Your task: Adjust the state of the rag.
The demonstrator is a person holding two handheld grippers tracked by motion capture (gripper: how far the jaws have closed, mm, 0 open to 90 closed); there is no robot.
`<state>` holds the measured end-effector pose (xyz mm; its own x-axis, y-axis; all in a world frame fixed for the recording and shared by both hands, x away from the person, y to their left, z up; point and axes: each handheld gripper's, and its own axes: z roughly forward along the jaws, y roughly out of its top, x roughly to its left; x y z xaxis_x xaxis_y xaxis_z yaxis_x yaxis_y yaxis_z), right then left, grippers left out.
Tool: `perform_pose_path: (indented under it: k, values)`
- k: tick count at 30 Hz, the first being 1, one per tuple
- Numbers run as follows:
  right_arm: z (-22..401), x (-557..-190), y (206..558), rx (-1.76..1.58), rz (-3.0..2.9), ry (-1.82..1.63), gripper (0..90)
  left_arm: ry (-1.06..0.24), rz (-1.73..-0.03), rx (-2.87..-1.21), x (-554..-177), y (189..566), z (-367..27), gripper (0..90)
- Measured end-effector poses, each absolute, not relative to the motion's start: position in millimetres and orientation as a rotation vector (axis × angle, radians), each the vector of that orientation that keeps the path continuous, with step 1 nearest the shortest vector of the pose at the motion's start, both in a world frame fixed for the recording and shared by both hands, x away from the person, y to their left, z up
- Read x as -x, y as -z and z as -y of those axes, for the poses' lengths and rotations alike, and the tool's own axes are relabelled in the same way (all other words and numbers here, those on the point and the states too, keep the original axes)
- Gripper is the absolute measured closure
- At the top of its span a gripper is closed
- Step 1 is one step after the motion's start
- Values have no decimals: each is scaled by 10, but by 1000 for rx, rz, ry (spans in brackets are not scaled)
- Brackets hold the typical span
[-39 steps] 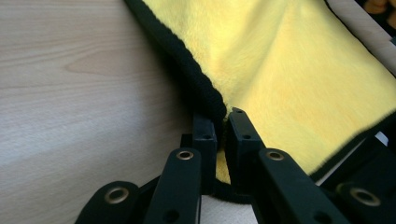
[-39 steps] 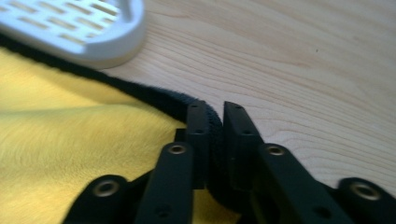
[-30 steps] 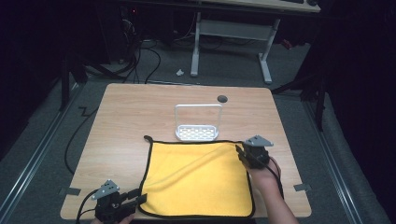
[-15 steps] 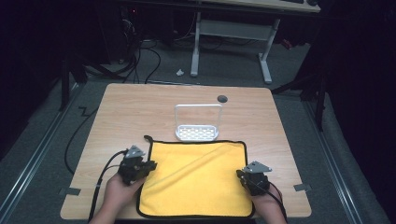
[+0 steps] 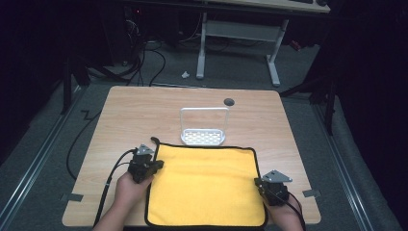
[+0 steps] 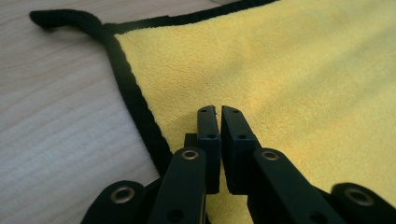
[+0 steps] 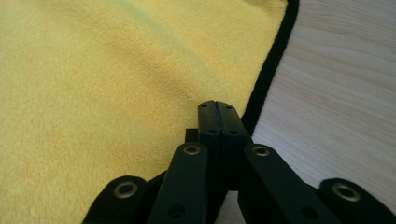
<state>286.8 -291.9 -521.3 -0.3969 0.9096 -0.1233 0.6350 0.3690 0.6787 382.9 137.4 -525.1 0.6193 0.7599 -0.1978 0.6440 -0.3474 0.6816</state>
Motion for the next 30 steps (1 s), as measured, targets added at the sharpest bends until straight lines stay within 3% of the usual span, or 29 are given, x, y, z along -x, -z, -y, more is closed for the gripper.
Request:
perform_pose_path:
  k: [5, 9, 15, 20, 22, 28, 30]
  values:
    - [2957, -2950, 5210, -1340, -2129, -712, 900, -200, -1071, -2080, -3785, 5245, -1353, 743]
    - [2890, -2955, 5115, -1347, -2114, -746, 885, -288, -1084, -2007, -3910, 5240, -1435, 665]
    - [2305, -2927, 4975, -1219, -2207, -921, 754, -356, -1146, -1945, -4242, 5253, -1381, 467]
    - [1859, -2899, 4966, -1098, -2282, -944, 689, -400, -1158, -2004, -4322, 5325, -1256, 418]
    - [1708, -2888, 4959, -1055, -2306, -949, 669, -436, -1168, -2027, -4300, 5319, -1212, 447]
    - [1334, -2860, 4957, -952, -2352, -963, 615, -464, -1106, -2037, -4218, 5339, -1167, 740]
    - [1283, -2859, 4966, -943, -2363, -963, 610, -460, -1095, -2038, -4213, 5341, -1171, 772]
